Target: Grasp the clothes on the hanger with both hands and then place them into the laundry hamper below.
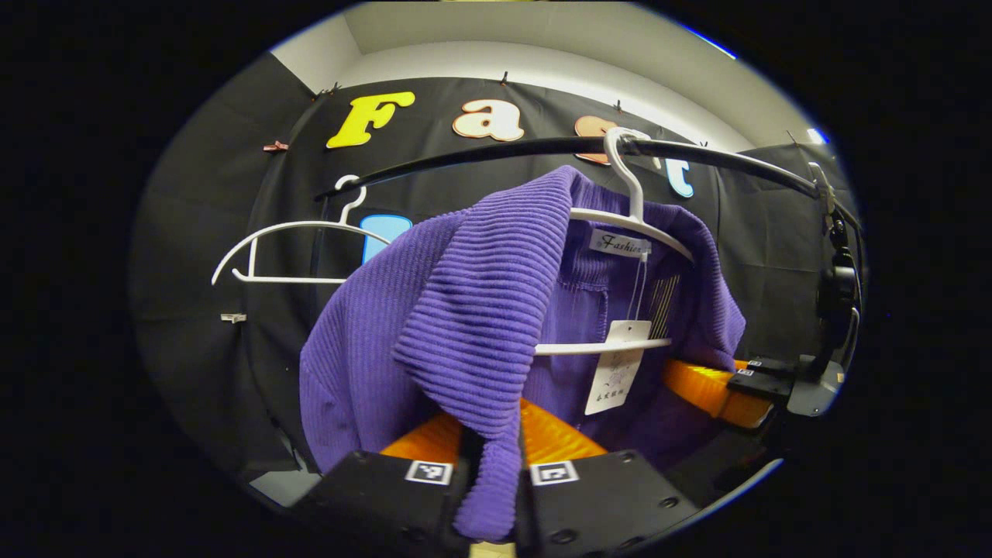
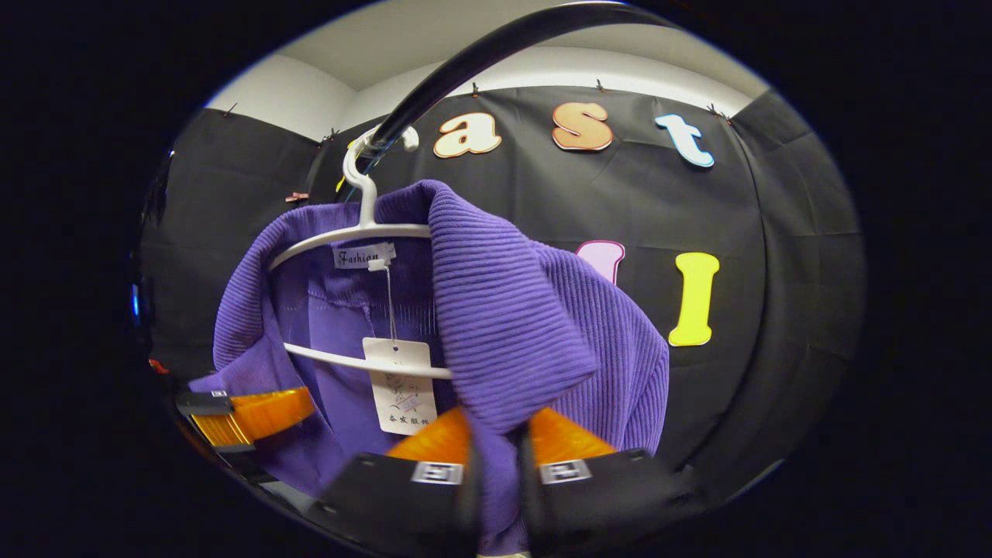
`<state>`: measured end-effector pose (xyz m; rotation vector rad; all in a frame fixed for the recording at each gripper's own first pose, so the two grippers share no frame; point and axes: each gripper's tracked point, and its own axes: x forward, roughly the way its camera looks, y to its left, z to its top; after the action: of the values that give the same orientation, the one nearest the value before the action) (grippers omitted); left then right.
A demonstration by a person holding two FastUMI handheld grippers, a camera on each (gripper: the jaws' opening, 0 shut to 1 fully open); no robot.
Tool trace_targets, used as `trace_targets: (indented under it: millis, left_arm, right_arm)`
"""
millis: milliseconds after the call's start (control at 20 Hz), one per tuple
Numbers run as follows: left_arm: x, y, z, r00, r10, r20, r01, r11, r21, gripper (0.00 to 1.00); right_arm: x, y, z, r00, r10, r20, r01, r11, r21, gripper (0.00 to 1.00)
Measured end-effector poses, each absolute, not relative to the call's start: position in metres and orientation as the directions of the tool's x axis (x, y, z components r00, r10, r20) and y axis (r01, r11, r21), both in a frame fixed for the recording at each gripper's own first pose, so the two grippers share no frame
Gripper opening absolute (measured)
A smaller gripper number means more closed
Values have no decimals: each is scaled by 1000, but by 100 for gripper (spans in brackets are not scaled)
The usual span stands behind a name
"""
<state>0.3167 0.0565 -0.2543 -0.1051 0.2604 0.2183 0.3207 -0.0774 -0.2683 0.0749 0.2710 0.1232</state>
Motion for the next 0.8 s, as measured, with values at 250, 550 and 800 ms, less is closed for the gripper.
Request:
trace_targets:
  millis: [250, 550, 800]
  left_arm:
    - [320, 71, -254, 934, 222, -279, -257, 961, -99, 9]
    - [320, 90, -247, 926, 265, -270, -296, 952, -79, 9]
    - [317, 118, -217, 920, 338, -196, -352, 935, -39, 7]
  right_arm:
    - [345, -74, -285, 945, 203, -258, -125, 949, 289, 14]
    - [354, -72, -288, 931, 276, -238, -158, 894, 419, 14]
    - [357, -83, -276, 905, 375, -201, -211, 805, 554, 14]
